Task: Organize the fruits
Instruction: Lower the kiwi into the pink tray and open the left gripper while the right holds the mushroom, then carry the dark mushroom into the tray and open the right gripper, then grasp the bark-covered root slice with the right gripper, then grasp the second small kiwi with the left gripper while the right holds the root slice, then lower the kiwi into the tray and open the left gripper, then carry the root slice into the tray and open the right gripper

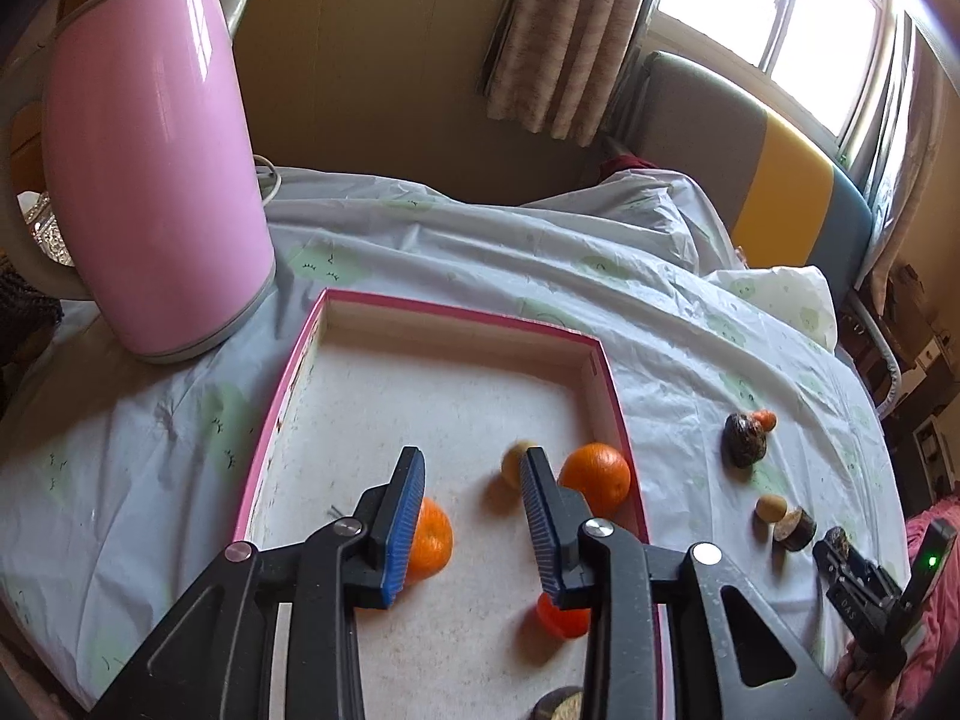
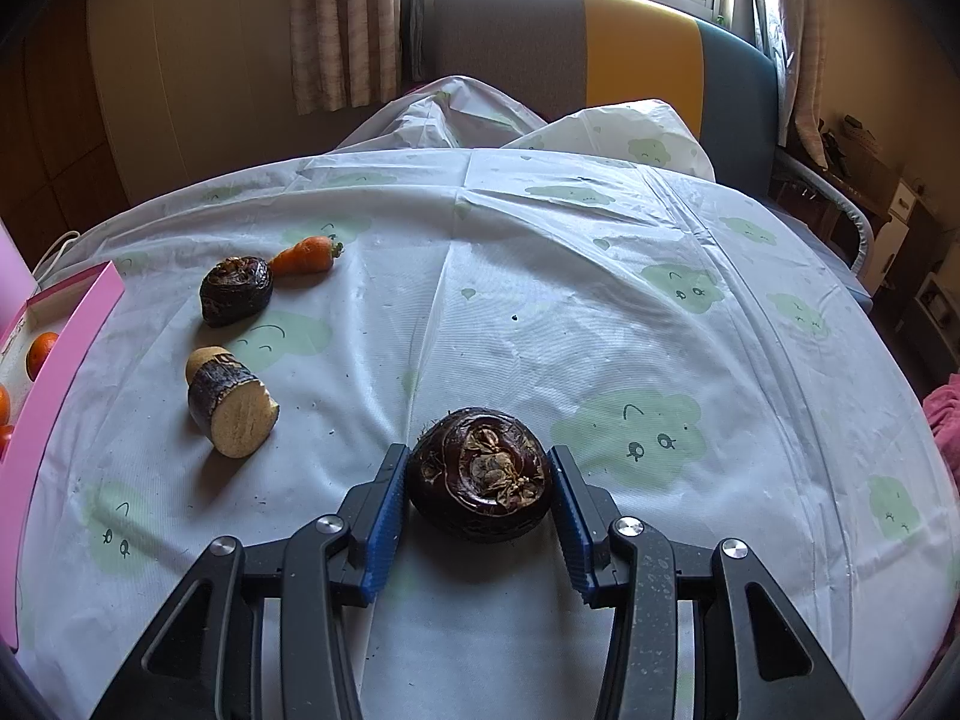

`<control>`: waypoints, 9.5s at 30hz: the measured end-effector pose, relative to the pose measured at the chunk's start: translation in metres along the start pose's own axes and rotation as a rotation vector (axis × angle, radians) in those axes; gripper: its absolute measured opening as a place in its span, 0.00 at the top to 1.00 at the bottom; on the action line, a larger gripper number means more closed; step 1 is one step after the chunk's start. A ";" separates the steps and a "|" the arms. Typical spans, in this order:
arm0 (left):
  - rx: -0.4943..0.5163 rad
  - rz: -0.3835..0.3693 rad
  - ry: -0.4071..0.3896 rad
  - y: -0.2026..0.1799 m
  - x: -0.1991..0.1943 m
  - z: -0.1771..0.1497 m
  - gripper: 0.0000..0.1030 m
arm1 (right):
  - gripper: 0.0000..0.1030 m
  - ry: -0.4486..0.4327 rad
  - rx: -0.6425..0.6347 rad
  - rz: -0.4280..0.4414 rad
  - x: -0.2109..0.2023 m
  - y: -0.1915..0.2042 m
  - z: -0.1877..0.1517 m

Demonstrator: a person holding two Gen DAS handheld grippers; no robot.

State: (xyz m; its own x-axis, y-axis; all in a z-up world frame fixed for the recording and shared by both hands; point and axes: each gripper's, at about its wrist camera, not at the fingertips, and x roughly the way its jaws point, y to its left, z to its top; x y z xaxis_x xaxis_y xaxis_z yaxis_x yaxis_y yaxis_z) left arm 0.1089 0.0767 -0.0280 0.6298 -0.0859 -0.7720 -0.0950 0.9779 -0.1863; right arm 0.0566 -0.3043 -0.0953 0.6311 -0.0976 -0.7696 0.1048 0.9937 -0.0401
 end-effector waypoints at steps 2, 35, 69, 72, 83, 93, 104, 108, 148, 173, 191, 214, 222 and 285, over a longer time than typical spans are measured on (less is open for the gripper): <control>0.015 0.004 -0.002 -0.004 -0.004 -0.008 0.67 | 0.55 0.000 0.000 0.000 0.000 0.000 0.000; 0.101 -0.015 0.023 -0.024 -0.031 -0.064 0.67 | 0.56 0.007 -0.048 0.161 -0.049 0.036 -0.011; 0.014 0.030 -0.031 0.013 -0.048 -0.064 0.69 | 0.53 0.098 -0.243 0.598 -0.059 0.219 0.011; 0.027 0.026 -0.032 0.008 -0.049 -0.064 0.68 | 0.53 0.080 -0.226 0.571 -0.062 0.205 0.008; 0.110 -0.010 -0.035 -0.020 -0.050 -0.067 0.68 | 0.49 0.056 -0.114 0.465 -0.064 0.147 -0.001; 0.177 -0.036 -0.021 -0.047 -0.046 -0.070 0.68 | 0.45 0.012 -0.068 0.355 -0.064 0.110 -0.006; 0.242 -0.103 0.029 -0.074 -0.037 -0.082 0.68 | 0.39 0.023 0.048 0.241 -0.050 0.059 -0.009; 0.272 -0.136 0.033 -0.083 -0.038 -0.087 0.68 | 0.39 0.018 0.040 0.224 -0.041 0.058 -0.003; 0.309 -0.318 0.181 -0.188 0.032 -0.055 0.67 | 0.64 0.028 0.169 0.292 -0.005 -0.003 0.002; 0.307 -0.261 0.213 -0.204 0.069 -0.057 0.72 | 0.64 -0.023 0.102 0.244 -0.005 0.004 -0.002; 0.321 -0.230 0.060 -0.161 -0.018 -0.063 0.72 | 0.65 -0.018 0.022 0.150 -0.007 0.018 -0.002; 0.074 -0.099 0.026 -0.029 -0.012 -0.020 0.72 | 0.66 -0.012 -0.014 0.104 -0.005 0.024 -0.002; 0.042 -0.020 0.028 0.002 0.019 0.012 0.71 | 0.66 -0.013 -0.010 0.108 -0.005 0.024 -0.002; -0.008 0.042 -0.012 0.026 -0.043 -0.065 0.66 | 0.66 0.070 -0.340 0.615 -0.049 0.258 0.036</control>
State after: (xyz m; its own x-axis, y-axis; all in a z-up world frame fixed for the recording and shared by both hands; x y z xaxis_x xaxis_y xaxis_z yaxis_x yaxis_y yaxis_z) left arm 0.0289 0.0937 -0.0394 0.6346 -0.0423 -0.7716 -0.1280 0.9790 -0.1589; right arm 0.0799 -0.0448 -0.0449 0.4469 0.4799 -0.7550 -0.5080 0.8308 0.2273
